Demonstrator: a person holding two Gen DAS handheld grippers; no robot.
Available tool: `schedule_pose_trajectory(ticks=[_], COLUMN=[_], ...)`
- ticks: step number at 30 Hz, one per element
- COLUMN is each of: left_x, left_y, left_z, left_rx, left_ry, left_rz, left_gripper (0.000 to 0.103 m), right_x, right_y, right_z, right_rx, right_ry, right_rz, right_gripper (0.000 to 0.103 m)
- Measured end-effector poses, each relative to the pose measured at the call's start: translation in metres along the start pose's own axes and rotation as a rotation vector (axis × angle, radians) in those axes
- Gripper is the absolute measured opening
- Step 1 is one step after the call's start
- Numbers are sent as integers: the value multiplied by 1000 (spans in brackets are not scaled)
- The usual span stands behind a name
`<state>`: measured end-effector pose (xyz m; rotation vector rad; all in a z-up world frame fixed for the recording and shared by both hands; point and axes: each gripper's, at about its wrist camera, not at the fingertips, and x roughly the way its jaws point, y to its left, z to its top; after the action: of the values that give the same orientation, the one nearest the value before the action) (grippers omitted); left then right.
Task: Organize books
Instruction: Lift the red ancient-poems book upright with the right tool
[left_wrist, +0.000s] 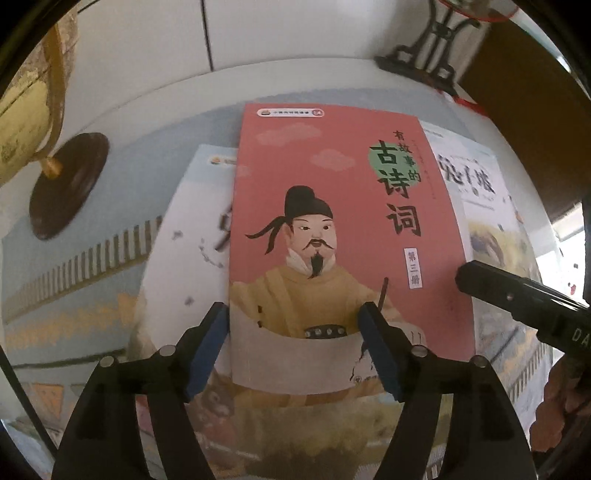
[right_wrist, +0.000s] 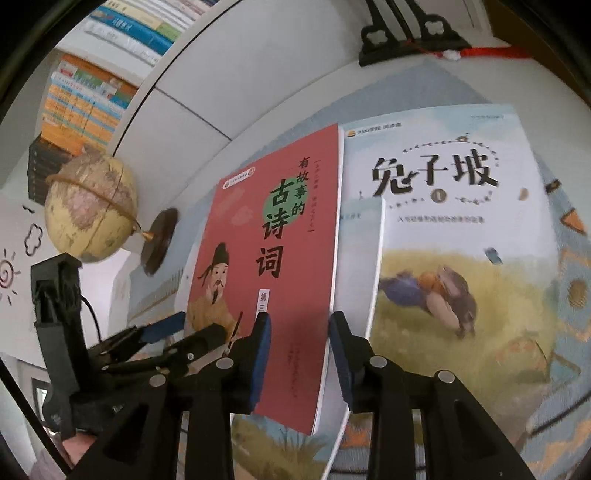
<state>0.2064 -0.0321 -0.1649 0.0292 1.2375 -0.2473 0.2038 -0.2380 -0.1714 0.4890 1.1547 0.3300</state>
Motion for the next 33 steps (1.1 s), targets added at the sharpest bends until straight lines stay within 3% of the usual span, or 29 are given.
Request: schedule_pose_trajectory(ticks=[7,12,20,23,27,33], left_x=[-14,-32,-53,-49,-47,-37], left_y=[-15,-20,-17,-12,-9,-24], left_z=[-41,-97,-165,-166,-154,-140], left_rx=[38,47,8,-11,-20,17], left_ry=[33,61,107,101,70,50], left_rz=[-35,-52,-169,-163,-145,-117], left_gripper=[70,70,70,70,70,70], right_x=[-15,-25,-49,-53,-56,-52], right_y=[4,6,-3,-8,-10,-11], right_z=[-34,-81,-149,-153,-143,-136], right_rx=[1,-24,14,25,9,6], right_ry=[32,93,160,131,26,-16], right_rz=[-16,-16,52,66,11,11], right_gripper=[50,50,50,50,50,54])
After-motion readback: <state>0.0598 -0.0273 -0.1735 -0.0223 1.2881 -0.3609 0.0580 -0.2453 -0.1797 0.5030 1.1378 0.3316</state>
